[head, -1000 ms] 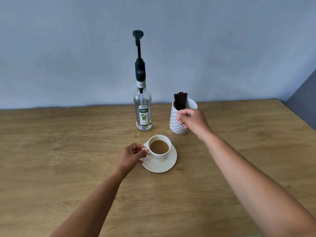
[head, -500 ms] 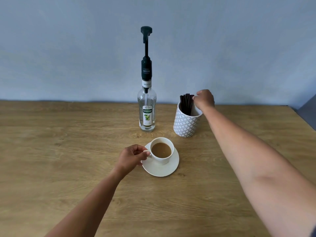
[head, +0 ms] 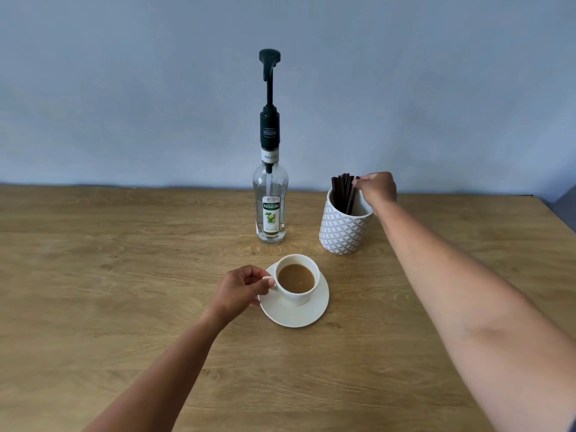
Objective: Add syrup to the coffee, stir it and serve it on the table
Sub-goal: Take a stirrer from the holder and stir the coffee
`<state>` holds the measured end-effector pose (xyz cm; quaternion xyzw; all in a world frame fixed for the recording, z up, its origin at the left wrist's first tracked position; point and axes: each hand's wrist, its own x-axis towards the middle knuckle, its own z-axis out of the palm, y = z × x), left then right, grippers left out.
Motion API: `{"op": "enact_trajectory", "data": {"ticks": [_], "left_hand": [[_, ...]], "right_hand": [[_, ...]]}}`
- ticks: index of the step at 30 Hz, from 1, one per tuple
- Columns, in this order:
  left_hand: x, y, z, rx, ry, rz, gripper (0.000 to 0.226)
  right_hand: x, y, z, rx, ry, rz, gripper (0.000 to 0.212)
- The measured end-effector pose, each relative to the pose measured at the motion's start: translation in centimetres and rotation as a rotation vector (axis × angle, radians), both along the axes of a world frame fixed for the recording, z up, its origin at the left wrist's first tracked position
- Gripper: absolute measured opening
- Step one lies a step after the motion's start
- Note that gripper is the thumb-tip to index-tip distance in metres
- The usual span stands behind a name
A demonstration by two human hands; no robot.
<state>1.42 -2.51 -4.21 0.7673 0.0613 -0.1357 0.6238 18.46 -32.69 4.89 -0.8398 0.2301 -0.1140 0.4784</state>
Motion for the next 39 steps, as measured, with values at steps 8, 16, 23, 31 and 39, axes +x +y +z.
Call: {"op": "enact_trajectory", "data": {"ticks": [8,16,23,31,39], "left_hand": [[0.2,0.1,-0.1,-0.011,-0.008,-0.013,0.015],[0.4,0.3,-0.1,-0.009,-0.008,-0.036,0.015],[0.5,0.5,-0.5,-0.012,-0.005,-0.047,0.013],[0.3,0.3,-0.6,0.001,-0.03,-0.041,0.013],[0.2,0.1,-0.6,0.002,-0.031,-0.03,0.012]], "right_hand": [[-0.7,-0.1,0.0,0.064,-0.053,-0.038,0.02],[-1.7,-0.8,-0.1,0.061,-0.14,-0.046,0.024],[-4.3,-0.8,2.1,0.148,-0.315,-0.053,0.01],[-11.0,1.7,7.9,0.321,-0.626,0.045,0.01],[-16.9,5.5,4.9,0.352,-0.585,0.199,0.014]]}}
